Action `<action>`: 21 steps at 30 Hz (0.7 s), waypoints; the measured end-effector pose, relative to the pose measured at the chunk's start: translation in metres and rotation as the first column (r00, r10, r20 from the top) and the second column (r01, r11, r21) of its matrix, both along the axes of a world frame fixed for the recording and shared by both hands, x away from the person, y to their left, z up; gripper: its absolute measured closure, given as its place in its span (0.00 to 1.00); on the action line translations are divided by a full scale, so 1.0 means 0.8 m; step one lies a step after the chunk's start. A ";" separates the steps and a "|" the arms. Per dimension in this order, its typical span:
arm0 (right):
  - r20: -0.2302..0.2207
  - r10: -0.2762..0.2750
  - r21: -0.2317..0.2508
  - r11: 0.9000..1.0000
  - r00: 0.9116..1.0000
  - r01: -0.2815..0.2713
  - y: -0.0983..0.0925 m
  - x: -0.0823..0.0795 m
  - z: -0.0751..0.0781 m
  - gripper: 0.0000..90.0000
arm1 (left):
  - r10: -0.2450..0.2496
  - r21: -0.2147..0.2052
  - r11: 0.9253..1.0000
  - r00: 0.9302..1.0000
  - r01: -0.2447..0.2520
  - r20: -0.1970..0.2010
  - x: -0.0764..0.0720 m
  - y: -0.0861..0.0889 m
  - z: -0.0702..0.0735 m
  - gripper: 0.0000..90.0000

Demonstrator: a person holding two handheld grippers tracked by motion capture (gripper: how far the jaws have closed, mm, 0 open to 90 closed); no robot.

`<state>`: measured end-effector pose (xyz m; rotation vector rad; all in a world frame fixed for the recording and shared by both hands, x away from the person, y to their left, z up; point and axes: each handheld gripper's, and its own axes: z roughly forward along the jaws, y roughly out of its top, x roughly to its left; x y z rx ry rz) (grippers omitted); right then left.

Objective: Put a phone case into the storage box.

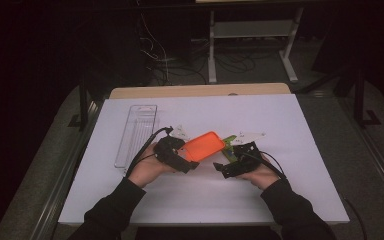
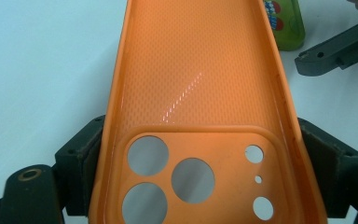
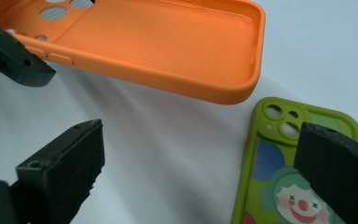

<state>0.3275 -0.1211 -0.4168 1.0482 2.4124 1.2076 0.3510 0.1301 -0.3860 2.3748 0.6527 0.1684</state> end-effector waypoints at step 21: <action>0.242 0.083 -0.230 0.973 0.967 -0.025 0.010 -0.015 0.004 0.01 | -0.017 0.014 1.000 1.000 0.017 -0.006 -0.001 -0.002 -0.002 0.17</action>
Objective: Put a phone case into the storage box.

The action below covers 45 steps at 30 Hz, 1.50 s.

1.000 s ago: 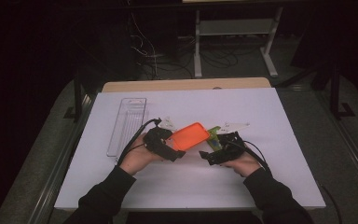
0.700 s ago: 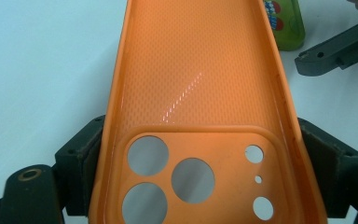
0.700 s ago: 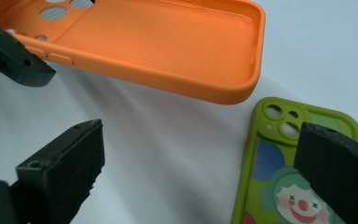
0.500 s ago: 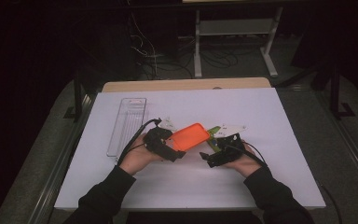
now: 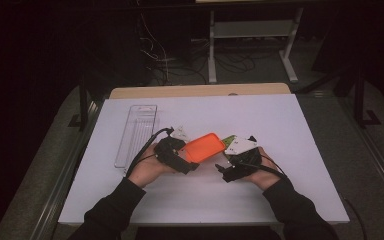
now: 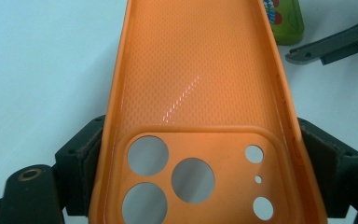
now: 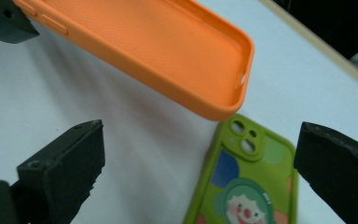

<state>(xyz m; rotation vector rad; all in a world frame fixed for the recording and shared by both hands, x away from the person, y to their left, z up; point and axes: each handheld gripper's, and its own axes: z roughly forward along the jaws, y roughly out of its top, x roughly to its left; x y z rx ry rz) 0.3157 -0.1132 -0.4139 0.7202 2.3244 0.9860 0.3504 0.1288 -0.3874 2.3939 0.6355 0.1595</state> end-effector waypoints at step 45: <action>0.498 0.274 -0.475 0.880 0.823 -0.005 0.030 -0.035 -0.017 0.01 | 0.016 -0.021 1.000 1.000 -0.016 -0.011 -0.001 -0.001 -0.002 0.18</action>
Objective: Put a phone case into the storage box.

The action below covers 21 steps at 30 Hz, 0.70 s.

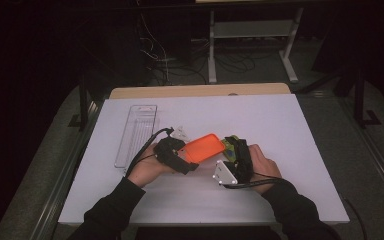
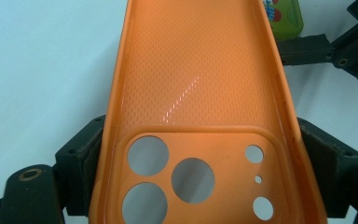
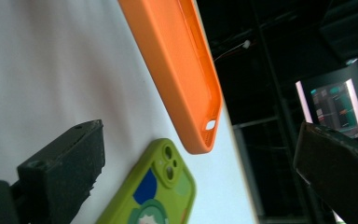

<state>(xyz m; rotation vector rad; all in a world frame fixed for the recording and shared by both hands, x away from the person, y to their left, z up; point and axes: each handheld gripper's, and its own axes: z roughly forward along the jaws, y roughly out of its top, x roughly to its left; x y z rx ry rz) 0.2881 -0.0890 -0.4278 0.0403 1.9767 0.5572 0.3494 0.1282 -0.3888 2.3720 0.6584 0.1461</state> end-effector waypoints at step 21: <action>0.138 0.044 -0.128 0.991 0.989 -0.026 0.018 -0.013 -0.009 0.08 | -0.050 0.002 0.999 0.999 0.050 -0.002 -0.007 -0.009 0.004 0.17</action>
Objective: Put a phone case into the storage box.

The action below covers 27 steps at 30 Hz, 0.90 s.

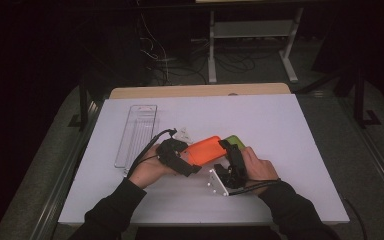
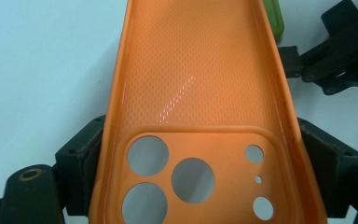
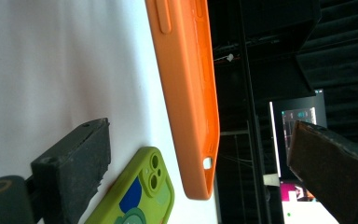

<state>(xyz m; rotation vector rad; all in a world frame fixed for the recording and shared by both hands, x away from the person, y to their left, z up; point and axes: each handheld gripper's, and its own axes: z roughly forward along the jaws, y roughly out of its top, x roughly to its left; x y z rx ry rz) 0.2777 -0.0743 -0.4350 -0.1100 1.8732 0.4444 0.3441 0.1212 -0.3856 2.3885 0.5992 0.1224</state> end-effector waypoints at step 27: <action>0.082 0.068 -0.107 0.993 0.994 -0.059 0.012 -0.011 -0.011 0.80 | -0.014 -0.005 1.000 1.000 0.014 -0.008 -0.001 -0.002 -0.001 0.17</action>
